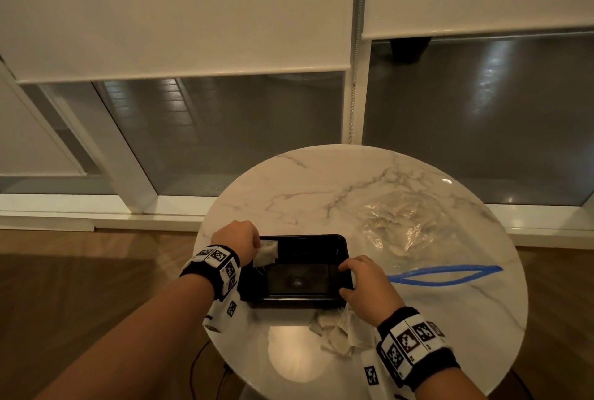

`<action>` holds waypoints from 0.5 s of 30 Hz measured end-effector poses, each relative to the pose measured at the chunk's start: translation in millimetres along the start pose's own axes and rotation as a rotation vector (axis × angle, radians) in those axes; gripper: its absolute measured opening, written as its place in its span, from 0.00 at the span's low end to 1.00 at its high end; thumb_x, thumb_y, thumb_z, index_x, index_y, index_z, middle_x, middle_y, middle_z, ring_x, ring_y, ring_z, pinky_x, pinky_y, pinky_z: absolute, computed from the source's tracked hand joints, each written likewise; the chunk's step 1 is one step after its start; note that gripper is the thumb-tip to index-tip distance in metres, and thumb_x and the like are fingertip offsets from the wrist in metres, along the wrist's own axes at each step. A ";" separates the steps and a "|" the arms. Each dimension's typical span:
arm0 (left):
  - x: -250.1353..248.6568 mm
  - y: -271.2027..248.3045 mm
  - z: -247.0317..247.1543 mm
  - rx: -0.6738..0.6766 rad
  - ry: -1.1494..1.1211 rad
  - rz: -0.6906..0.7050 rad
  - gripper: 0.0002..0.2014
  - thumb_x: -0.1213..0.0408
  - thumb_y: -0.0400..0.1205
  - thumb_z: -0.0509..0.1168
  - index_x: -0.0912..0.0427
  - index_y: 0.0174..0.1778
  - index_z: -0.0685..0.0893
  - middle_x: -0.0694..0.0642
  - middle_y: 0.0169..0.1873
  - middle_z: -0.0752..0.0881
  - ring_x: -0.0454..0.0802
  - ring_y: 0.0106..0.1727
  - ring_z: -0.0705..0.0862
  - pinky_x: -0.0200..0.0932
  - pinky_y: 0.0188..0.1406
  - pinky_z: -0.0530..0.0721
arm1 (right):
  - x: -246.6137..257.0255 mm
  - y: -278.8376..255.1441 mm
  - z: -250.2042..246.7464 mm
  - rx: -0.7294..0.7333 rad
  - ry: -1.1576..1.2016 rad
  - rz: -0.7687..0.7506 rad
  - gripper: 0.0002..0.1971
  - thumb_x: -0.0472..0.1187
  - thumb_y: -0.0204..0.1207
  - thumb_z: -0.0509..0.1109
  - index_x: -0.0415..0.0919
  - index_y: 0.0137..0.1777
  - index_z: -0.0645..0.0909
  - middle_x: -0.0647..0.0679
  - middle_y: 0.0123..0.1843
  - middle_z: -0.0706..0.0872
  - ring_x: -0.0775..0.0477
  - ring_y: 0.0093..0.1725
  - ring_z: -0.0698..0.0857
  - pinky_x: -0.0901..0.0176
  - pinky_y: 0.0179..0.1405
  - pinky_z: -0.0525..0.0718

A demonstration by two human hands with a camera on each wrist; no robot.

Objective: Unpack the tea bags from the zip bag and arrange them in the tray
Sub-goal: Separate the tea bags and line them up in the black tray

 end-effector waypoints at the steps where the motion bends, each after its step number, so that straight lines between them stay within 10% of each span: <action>1: -0.9 0.7 0.2 0.000 0.014 0.002 0.05 0.59 0.80 0.72 0.43 0.45 0.92 0.48 0.50 0.91 0.52 0.51 0.88 0.49 0.53 0.89 | 0.5 0.0 0.0 0.002 0.001 -0.003 0.19 0.36 0.78 0.75 0.48 0.67 0.80 0.53 0.67 0.77 0.52 0.65 0.80 0.65 0.68 0.75; 15: -4.4 3.7 2.9 0.013 0.105 0.010 0.07 0.63 0.80 0.69 0.49 0.45 0.92 0.53 0.50 0.89 0.57 0.49 0.88 0.49 0.47 0.89 | -0.7 1.2 2.9 0.003 -0.028 0.005 0.19 0.36 0.77 0.75 0.48 0.67 0.80 0.52 0.68 0.77 0.51 0.66 0.80 0.64 0.68 0.76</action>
Point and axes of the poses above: each hand's wrist, its own y-axis towards the middle knuckle, its own z-axis out of the palm, x = y × z, the point moved 6 cm from there along y, towards the middle knuckle
